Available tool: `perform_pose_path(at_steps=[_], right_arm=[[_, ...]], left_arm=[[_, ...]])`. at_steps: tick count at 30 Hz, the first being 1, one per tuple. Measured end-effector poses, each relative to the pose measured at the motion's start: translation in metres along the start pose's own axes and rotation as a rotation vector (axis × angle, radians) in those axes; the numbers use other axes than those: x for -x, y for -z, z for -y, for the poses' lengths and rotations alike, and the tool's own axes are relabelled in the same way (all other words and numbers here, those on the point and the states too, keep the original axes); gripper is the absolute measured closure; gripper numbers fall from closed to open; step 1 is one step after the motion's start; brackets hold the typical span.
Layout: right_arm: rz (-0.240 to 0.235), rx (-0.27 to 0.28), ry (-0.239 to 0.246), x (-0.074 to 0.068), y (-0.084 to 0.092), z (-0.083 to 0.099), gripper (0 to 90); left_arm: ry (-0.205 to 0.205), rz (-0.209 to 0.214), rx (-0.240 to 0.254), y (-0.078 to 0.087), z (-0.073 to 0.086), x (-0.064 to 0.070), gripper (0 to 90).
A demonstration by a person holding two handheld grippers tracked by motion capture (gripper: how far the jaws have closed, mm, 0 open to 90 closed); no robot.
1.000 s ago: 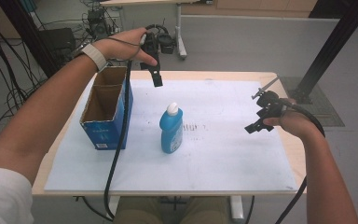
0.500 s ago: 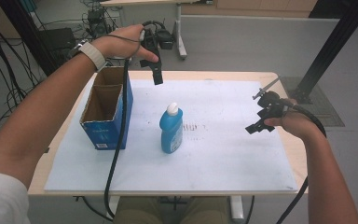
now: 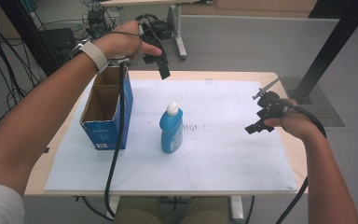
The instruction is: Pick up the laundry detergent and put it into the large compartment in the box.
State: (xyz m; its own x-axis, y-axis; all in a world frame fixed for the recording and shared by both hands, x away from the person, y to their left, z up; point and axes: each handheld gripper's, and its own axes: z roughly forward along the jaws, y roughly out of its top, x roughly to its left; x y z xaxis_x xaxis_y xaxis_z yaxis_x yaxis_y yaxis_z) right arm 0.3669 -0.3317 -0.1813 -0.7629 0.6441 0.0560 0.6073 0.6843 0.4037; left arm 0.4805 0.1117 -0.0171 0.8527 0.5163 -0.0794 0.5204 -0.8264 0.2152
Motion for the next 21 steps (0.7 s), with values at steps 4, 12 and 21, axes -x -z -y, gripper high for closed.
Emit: perform_pose_path(at_steps=[4, 12, 21], right_arm=[[-0.004, 0.001, -0.006, 0.001, -0.001, 0.001, 11.0], [-0.007, 0.01, -0.013, 0.001, -0.002, 0.005, 11.4], [-0.001, 0.018, -0.013, 0.0, 0.0, 0.008, 11.7]], left_arm=[[0.032, 0.016, 0.005, 0.001, 0.001, -0.001, 17.9], [0.145, 0.017, -0.075, -0.001, -0.014, 0.0, 21.0], [0.217, -0.004, -0.094, -0.003, -0.017, 0.008, 20.5]])
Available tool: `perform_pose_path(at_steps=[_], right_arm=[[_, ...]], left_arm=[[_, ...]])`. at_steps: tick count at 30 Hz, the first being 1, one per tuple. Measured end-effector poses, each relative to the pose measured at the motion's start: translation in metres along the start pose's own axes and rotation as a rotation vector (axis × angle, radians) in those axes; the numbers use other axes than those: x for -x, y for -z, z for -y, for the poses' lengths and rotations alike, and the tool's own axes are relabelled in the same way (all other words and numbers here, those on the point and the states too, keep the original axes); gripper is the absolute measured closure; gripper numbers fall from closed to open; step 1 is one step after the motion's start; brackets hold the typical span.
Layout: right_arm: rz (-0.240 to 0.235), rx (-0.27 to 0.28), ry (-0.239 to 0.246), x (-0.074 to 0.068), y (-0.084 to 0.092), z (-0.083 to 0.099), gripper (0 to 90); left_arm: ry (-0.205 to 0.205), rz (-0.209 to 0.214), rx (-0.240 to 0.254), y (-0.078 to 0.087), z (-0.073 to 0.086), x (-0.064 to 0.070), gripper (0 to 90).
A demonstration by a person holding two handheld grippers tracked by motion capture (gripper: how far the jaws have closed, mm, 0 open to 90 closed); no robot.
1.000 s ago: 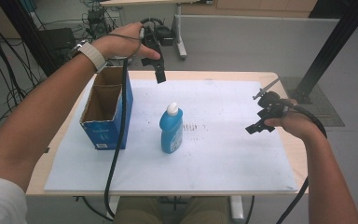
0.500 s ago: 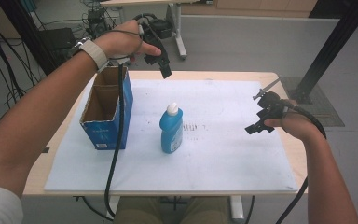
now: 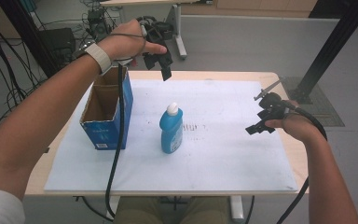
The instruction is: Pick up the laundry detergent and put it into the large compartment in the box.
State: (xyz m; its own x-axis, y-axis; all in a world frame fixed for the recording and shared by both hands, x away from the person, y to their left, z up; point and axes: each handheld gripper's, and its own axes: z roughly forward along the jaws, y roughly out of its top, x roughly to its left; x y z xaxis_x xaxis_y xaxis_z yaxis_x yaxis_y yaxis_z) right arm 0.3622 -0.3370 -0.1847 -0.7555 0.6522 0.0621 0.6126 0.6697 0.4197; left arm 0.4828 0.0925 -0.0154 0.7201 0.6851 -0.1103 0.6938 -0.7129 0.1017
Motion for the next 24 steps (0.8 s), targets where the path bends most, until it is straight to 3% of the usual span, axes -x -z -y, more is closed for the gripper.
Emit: perform_pose_path(at_steps=[2, 5, 8, 13, 17, 21, 24], right_arm=[[0.0, 0.001, 0.001, 0.0, 0.0, 0.0, 11.7], [0.0, 0.001, 0.002, 0.0, 0.0, 0.001, 11.8], [-0.001, 0.003, 0.004, 0.0, 0.0, 0.002, 11.8], [0.0, 0.01, 0.006, 0.001, 0.0, 0.004, 11.9], [-0.002, 0.015, 0.011, 0.0, 0.001, 0.004, 11.9], [-0.002, 0.017, 0.017, 0.0, 0.001, 0.003, 11.9], [-0.002, 0.022, 0.021, -0.001, 0.002, 0.003, 11.9]], left_arm=[[-0.003, -0.011, -0.009, 0.0, -0.002, 0.003, 19.5], [0.01, -0.006, -0.071, -0.002, -0.013, 0.005, 15.1], [0.078, -0.009, -0.053, -0.001, -0.012, 0.005, 10.6], [0.141, -0.025, -0.03, -0.001, -0.008, 0.011, 8.7], [0.15, -0.02, -0.021, -0.002, -0.007, 0.018, 8.3], [0.16, -0.059, -0.006, -0.003, -0.005, 0.03, 8.3], [0.181, -0.054, 0.002, -0.006, -0.002, 0.033, 8.3]])
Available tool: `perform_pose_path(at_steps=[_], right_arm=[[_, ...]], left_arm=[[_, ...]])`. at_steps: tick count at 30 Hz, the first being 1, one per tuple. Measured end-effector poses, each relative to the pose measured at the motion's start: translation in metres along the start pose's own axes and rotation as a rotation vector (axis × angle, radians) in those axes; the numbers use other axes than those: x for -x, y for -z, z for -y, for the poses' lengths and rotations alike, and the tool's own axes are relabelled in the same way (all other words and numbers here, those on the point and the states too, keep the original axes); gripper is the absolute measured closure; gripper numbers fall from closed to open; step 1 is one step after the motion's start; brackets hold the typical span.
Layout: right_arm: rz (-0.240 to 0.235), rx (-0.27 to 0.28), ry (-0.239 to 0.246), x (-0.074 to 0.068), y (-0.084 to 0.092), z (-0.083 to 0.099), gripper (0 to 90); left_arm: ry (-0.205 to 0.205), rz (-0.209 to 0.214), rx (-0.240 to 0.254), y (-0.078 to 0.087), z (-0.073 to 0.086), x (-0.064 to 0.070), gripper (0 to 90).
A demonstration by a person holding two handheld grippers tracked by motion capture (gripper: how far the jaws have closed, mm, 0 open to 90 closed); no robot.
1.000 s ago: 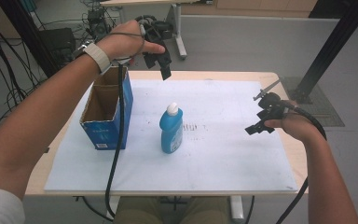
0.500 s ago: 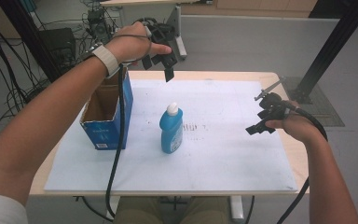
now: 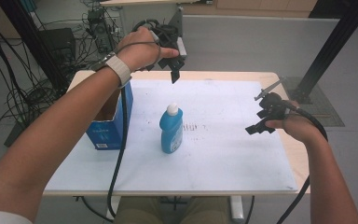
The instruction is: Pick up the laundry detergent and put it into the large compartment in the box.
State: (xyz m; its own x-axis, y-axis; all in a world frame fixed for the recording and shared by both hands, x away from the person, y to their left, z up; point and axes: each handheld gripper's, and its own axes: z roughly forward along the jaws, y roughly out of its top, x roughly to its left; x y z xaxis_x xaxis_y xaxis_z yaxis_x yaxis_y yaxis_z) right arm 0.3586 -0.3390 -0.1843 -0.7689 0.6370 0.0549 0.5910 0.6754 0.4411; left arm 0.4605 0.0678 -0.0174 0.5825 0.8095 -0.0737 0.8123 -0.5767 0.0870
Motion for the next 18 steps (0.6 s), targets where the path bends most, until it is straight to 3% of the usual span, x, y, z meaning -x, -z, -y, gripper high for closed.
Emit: perform_pose_path(at_steps=[4, 9, 18], right_arm=[[-0.001, 0.007, 0.001, -0.001, 0.001, 0.001, 11.9], [-0.005, 0.009, 0.009, -0.002, 0.0, 0.002, 11.9], [-0.003, 0.015, 0.016, -0.005, 0.002, 0.003, 12.0]], left_arm=[[0.028, 0.032, -0.012, -0.005, 0.001, 0.001, 8.3], [0.028, 0.041, -0.07, -0.019, -0.003, 0.007, 8.7], [0.056, 0.043, -0.069, -0.025, 0.003, 0.014, 9.8]])
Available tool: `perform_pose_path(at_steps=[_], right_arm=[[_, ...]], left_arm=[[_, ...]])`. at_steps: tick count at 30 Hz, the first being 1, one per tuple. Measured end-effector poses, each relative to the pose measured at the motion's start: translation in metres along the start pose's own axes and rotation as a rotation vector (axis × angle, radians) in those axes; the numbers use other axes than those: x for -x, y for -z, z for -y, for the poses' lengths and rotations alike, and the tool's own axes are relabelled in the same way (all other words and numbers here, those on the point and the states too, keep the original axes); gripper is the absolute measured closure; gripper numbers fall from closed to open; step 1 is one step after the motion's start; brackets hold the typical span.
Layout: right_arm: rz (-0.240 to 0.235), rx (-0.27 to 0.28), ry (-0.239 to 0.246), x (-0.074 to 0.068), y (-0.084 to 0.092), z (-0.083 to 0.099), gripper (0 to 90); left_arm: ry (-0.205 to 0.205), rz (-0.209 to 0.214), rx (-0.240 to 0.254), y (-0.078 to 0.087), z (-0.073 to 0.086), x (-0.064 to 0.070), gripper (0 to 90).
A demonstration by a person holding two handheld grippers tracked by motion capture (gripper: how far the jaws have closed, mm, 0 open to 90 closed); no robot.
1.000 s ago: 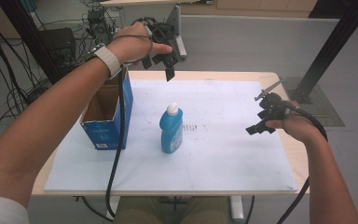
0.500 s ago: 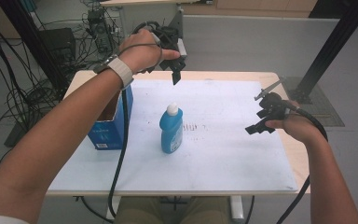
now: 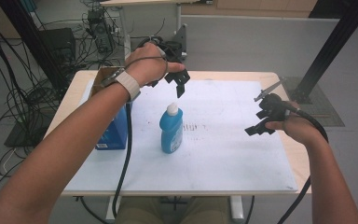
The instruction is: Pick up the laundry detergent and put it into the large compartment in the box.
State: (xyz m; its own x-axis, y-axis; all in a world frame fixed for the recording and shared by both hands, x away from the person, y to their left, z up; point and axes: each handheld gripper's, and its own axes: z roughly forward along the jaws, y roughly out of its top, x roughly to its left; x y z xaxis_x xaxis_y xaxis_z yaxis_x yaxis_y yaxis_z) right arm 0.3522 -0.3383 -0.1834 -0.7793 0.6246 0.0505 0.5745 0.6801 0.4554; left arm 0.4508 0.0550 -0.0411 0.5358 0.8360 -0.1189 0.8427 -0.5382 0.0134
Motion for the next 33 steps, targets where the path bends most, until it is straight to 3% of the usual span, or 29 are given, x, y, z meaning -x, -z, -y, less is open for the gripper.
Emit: perform_pose_path(at_steps=[7, 17, 21, 28, 33], right_arm=[[0.0, 0.003, 0.005, -0.003, 0.001, 0.001, 12.0], [0.003, 0.006, 0.008, -0.005, 0.002, 0.001, 12.0], [0.002, 0.007, 0.011, -0.006, 0.001, 0.0, 12.0], [0.001, 0.004, 0.015, -0.008, 0.0, -0.002, 12.0], [0.0, 0.009, 0.019, -0.009, -0.001, -0.002, 12.0]], left_arm=[[0.022, 0.009, -0.008, -0.003, 0.001, 0.003, 10.2], [0.023, 0.004, 0.022, -0.008, 0.007, 0.006, 10.4], [0.023, 0.019, 0.005, -0.012, 0.006, 0.005, 12.7], [0.031, 0.011, -0.001, -0.019, 0.007, 0.007, 11.2], [0.039, -0.02, -0.005, -0.029, 0.006, 0.012, 11.2]])
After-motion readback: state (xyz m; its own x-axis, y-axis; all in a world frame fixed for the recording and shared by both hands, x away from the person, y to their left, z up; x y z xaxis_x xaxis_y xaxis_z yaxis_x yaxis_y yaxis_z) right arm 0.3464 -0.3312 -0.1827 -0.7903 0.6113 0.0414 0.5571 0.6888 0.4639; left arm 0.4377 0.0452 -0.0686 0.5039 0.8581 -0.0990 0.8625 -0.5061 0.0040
